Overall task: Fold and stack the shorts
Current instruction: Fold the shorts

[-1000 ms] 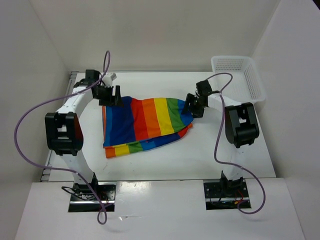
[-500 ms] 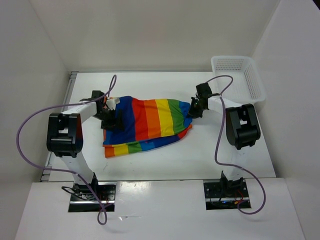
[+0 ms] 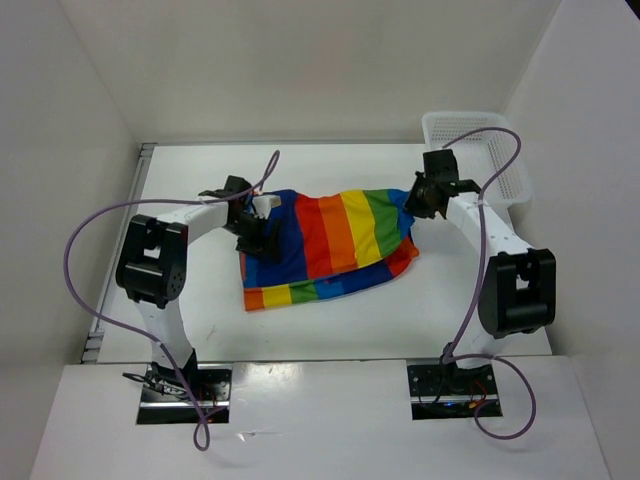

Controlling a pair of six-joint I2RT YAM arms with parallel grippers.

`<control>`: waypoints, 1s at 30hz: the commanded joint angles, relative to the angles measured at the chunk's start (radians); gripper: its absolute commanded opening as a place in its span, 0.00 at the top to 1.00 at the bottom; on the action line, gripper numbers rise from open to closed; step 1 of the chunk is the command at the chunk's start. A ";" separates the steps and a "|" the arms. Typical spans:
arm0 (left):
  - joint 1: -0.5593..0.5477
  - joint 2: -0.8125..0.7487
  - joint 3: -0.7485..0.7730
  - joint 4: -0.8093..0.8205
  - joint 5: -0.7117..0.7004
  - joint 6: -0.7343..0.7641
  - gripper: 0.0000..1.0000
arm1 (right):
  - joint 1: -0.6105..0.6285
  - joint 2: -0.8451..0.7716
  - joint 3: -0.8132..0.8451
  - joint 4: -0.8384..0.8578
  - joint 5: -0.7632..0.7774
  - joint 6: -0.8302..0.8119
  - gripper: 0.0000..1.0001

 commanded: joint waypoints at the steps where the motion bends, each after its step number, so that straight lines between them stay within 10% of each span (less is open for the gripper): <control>1: -0.034 0.063 0.040 -0.006 0.027 0.026 0.23 | -0.002 -0.054 0.048 -0.061 0.029 -0.013 1.00; 17: 0.035 -0.027 0.070 -0.094 0.000 0.026 0.25 | -0.111 -0.136 -0.277 -0.135 -0.074 0.102 0.94; 20: 0.061 -0.037 0.070 -0.114 0.000 0.026 0.25 | -0.102 -0.076 -0.277 -0.135 -0.105 0.135 0.73; 23: 0.071 -0.037 0.080 -0.114 0.000 0.026 0.25 | -0.102 -0.036 -0.318 -0.102 -0.198 0.172 0.25; 30: 0.072 -0.017 0.100 -0.104 0.020 0.026 0.25 | -0.102 0.021 -0.348 -0.060 -0.197 0.214 0.13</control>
